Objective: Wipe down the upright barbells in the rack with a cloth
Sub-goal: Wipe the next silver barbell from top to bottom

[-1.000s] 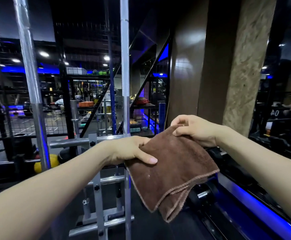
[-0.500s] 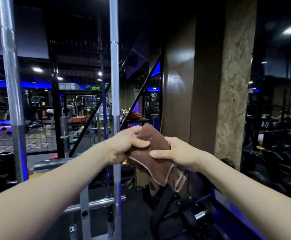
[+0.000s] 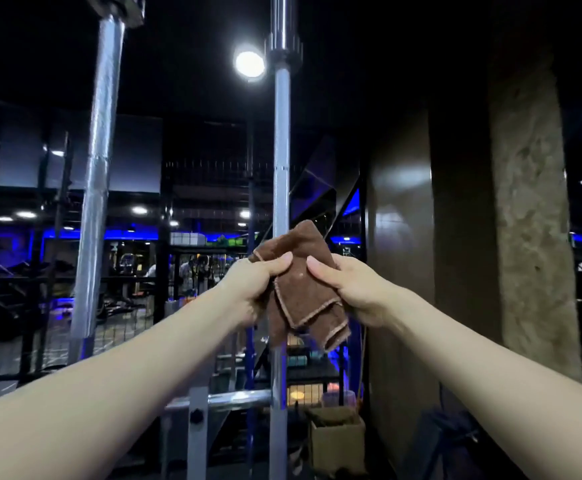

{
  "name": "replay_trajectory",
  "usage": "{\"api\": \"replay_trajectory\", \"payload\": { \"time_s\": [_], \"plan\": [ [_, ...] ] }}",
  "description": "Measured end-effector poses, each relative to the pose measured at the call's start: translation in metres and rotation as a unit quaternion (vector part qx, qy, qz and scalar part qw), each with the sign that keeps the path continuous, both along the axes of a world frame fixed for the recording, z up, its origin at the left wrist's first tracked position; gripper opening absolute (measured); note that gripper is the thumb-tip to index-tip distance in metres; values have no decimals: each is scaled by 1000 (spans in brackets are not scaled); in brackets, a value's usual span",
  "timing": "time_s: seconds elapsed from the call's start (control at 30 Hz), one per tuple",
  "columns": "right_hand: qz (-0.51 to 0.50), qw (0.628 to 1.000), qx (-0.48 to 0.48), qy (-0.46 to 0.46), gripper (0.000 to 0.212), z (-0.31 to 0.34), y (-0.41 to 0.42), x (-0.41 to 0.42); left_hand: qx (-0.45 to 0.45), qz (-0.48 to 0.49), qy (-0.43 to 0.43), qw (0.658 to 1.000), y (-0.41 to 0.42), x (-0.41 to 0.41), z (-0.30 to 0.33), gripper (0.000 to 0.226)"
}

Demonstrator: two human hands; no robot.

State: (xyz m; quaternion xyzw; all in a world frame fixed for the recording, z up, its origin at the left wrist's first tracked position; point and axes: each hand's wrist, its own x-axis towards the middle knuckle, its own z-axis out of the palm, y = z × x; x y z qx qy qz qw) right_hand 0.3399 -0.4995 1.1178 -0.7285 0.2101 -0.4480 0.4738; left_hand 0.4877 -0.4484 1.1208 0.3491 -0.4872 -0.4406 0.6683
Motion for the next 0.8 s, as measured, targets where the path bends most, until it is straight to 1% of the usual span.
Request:
{"api": "replay_trajectory", "payload": {
  "time_s": [0.07,0.13,0.17,0.23,0.3,0.33,0.37,0.47,0.53,0.57,0.6,0.63,0.67,0.7,0.73,0.77,0.8],
  "plan": [
    [-6,1000,-17,9,23,19,-14,11,-37,40,-20,998,-11,16,25,7],
    [-38,998,-37,19,20,42,-30,18,-107,100,-70,987,-24,30,50,14],
    [-74,995,-55,23,20,53,-39,20,-146,142,-102,974,-31,36,63,18],
    [-132,987,-95,3,20,81,-54,24,-214,232,-158,936,-48,49,99,20],
    [-155,980,-121,-39,19,107,-64,29,-250,304,-175,903,-63,56,135,32],
    [-156,977,-132,-57,19,118,-68,32,-265,323,-182,890,-73,60,152,38],
    [-159,975,-142,-68,19,128,-71,36,-274,334,-194,881,-81,61,165,38],
    [-165,967,-175,-86,20,147,-85,43,-274,362,-243,857,-100,62,184,32],
    [-155,965,-187,-104,21,157,-95,45,-284,396,-239,840,-108,62,182,38],
    [-147,964,-188,-113,22,162,-99,46,-275,435,-236,824,-109,59,178,46],
    [-135,965,-188,-122,23,168,-101,47,-251,494,-239,798,-109,56,176,53],
    [-118,967,-186,-129,24,175,-103,50,-226,554,-249,762,-107,51,173,55],
    [-100,968,-186,-133,25,181,-103,52,-213,596,-267,727,-105,45,172,51],
    [-84,969,-187,-135,27,187,-104,55,-212,609,-291,707,-104,39,171,43],
    [-75,971,-184,-136,29,192,-104,57,-214,601,-313,703,-105,34,173,33],
    [-68,973,-176,-136,31,196,-105,58,-212,585,-329,711,-106,29,175,26],
    [-59,976,-161,-135,33,198,-106,56,-201,567,-344,721,-106,24,177,24]
  ]
}}
